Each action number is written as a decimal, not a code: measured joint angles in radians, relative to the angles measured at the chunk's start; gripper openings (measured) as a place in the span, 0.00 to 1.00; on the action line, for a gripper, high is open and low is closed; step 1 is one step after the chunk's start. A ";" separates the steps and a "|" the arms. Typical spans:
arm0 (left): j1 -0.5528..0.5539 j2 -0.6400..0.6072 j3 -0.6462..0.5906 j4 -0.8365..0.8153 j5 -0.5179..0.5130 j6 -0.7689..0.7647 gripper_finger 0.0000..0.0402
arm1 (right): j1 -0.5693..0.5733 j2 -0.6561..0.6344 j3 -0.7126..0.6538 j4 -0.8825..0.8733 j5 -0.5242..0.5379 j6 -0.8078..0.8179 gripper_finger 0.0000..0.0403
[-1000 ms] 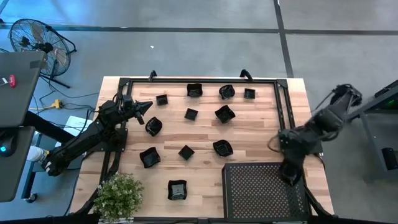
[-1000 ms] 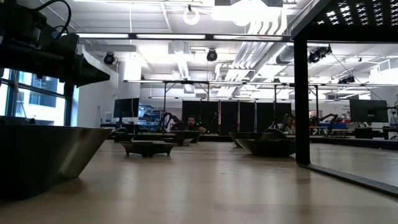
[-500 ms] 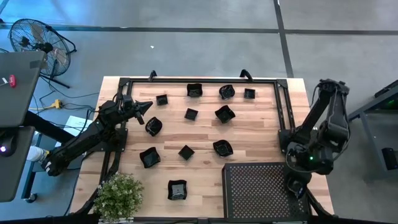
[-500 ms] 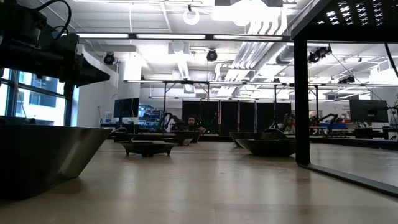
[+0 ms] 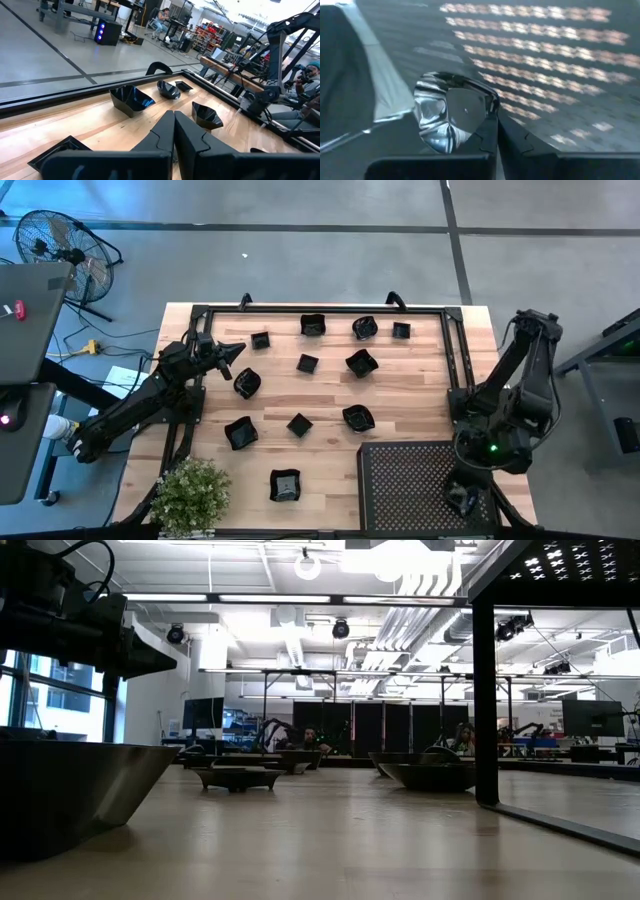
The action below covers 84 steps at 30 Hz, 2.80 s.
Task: Pick & Place Mini shaped plates
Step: Put the black leaf-shaped plate on the shelf, then put the black distorted square plate on the shelf
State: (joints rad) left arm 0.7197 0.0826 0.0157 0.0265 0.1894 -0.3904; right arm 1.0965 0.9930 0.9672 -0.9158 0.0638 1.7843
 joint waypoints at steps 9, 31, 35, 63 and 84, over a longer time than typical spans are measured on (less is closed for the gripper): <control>0.000 0.000 0.000 0.000 0.000 0.000 0.00 | -0.177 0.145 0.000 0.284 -0.061 -0.114 0.00; 0.000 0.000 0.000 0.000 0.000 0.000 0.00 | -0.320 0.330 0.085 0.327 -0.063 -0.267 0.00; 0.000 0.000 0.000 0.000 0.000 0.016 0.00 | -0.320 0.346 0.101 0.330 -0.055 -0.266 0.00; 0.000 0.041 0.048 -0.045 0.072 0.043 0.00 | -0.435 0.111 0.100 0.226 0.040 -0.412 0.08; 0.000 0.350 0.127 0.054 0.076 0.136 0.00 | -1.195 0.047 -0.052 0.508 -0.038 -1.343 0.00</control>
State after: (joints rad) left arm 0.7193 0.4324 0.1427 0.0807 0.2654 -0.2543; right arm -0.0986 1.0399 0.9154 -0.4083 0.0259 0.4410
